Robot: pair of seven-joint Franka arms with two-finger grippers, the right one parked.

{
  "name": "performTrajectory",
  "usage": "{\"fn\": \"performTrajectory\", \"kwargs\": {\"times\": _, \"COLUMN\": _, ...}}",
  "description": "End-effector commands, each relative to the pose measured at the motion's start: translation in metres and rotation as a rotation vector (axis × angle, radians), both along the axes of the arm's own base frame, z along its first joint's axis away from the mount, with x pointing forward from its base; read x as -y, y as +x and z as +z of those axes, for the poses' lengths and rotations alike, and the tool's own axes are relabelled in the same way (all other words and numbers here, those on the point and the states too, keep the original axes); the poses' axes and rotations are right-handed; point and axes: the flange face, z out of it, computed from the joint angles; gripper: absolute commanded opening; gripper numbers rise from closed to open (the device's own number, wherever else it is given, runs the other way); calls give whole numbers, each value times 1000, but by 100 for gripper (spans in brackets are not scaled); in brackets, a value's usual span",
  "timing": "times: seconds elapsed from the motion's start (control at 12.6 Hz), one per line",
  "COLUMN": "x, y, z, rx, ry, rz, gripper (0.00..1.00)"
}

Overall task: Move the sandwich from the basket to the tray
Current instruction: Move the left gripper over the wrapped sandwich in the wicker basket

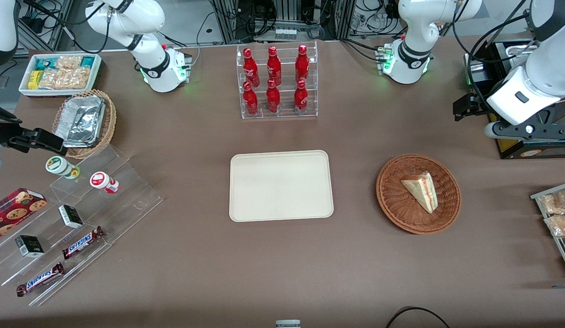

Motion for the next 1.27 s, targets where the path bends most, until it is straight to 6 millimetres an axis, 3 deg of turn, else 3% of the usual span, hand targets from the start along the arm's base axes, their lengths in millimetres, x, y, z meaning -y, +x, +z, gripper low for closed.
{"fn": "performTrajectory", "kwargs": {"times": 0.0, "x": 1, "y": 0, "z": 7, "rx": 17, "ry": -7, "rz": 16, "gripper": 100}}
{"fn": "performTrajectory", "kwargs": {"times": 0.16, "x": 0, "y": 3, "z": -2, "rx": 3, "ry": -10, "rz": 27, "gripper": 100}}
{"fn": "performTrajectory", "kwargs": {"times": 0.32, "x": 0, "y": 14, "z": -28, "rx": -38, "ry": -7, "rz": 28, "gripper": 100}}
{"fn": "performTrajectory", "kwargs": {"times": 0.88, "x": -5, "y": 24, "z": -156, "rx": 7, "ry": -10, "rz": 29, "gripper": 100}}
{"fn": "performTrajectory", "kwargs": {"times": 1.19, "x": -25, "y": 18, "z": -228, "rx": 79, "ry": -22, "rz": 58, "gripper": 100}}
